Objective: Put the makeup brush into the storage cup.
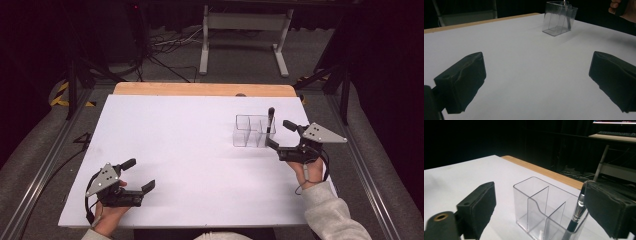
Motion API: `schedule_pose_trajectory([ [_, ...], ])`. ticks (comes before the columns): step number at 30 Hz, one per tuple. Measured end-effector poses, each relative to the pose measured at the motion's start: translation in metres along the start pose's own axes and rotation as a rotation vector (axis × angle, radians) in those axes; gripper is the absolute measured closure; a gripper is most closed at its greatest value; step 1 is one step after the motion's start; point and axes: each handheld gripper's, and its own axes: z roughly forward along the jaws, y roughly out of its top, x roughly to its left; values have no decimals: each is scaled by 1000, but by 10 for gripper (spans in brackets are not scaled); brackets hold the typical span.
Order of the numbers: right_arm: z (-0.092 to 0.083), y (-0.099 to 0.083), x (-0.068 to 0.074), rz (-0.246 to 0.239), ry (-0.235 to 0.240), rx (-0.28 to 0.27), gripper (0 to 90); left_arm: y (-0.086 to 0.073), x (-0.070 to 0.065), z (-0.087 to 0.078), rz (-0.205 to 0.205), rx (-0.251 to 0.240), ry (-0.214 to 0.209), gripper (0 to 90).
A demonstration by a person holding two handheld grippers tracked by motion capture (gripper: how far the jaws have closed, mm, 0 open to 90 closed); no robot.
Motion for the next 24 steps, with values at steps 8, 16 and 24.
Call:
schedule_pose_trajectory([
  [8, -7, -4, 14, -23, 54, -3, 45, 1, -1, 0, 7, -8, -4, 16],
  [16, -12, -11, 25, -25, 92, -4, 0, 3, 0, -2, 14, -8, -11, 16],
  [24, -12, -22, 32, -22, 116, -10, 0, 4, 0, -3, 17, -6, -17, 16],
])
